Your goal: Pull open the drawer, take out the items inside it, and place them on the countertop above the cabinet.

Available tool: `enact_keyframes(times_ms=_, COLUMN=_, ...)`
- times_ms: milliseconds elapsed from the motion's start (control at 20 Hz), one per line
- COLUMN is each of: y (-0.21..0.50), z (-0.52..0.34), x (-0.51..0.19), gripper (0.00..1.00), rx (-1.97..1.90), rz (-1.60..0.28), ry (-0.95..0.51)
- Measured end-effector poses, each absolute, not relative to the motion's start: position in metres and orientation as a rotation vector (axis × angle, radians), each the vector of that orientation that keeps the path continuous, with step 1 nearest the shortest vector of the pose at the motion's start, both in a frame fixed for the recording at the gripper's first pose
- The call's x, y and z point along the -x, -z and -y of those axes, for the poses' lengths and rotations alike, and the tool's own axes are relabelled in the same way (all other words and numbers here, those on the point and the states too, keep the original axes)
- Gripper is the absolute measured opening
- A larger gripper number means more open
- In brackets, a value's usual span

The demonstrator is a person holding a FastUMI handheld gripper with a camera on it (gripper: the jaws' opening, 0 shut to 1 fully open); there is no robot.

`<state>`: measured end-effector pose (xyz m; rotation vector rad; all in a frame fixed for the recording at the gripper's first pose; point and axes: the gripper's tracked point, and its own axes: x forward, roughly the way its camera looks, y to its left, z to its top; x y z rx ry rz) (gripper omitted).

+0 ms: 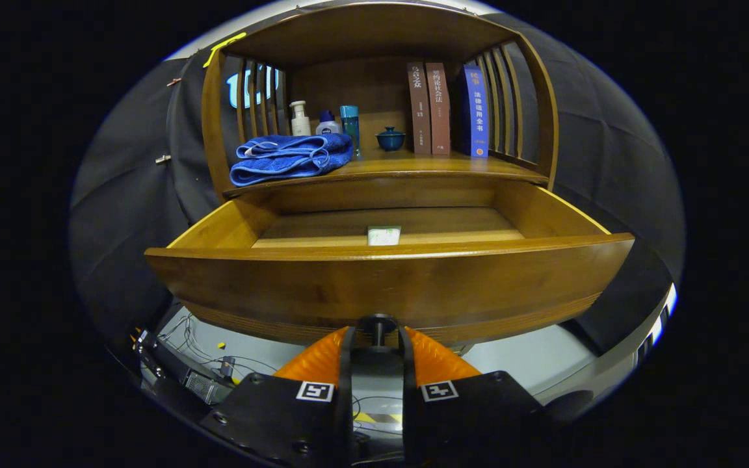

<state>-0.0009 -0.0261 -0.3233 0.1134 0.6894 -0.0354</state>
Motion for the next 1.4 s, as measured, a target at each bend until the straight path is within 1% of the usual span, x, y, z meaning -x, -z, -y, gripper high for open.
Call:
enact_keyframes(times_ms=300, y=0.332, z=0.022, x=0.033, gripper=0.34, rx=-0.111, rz=-0.746, ry=0.031)
enact_keyframes(times_ms=600, y=0.331, z=0.021, x=0.035, gripper=0.35, rx=-0.093, rz=-0.744, ry=0.045)
enact_keyframes(times_ms=750, y=0.288, z=0.029, x=0.033, gripper=0.68, rx=-0.062, rz=-0.613, ry=0.087)
enact_keyframes(times_ms=850, y=0.269, z=0.029, x=0.035, gripper=0.92, rx=-0.053, rz=-0.578, ry=0.101)
enact_keyframes(times_ms=900, y=0.257, z=0.027, x=0.033, gripper=0.94, rx=-0.061, rz=-0.561, ry=0.095)
enact_keyframes(times_ms=1050, y=0.221, z=0.028, x=0.006, gripper=0.94, rx=-0.087, rz=-0.501, ry=0.073)
enact_keyframes(times_ms=1150, y=0.21, z=0.025, x=-0.023, gripper=0.94, rx=-0.098, rz=-0.496, ry=0.045)
enact_keyframes(times_ms=1200, y=0.208, z=0.024, x=-0.039, gripper=0.95, rx=-0.096, rz=-0.516, ry=0.032)
enact_keyframes(times_ms=1250, y=0.21, z=0.023, x=-0.054, gripper=0.98, rx=-0.09, rz=-0.548, ry=0.015)
enact_keyframes(times_ms=1300, y=0.215, z=0.02, x=-0.068, gripper=0.99, rx=-0.085, rz=-0.589, ry=-0.003)
enact_keyframes(times_ms=1400, y=0.23, z=0.021, x=-0.094, gripper=1.0, rx=-0.071, rz=-0.69, ry=-0.017)
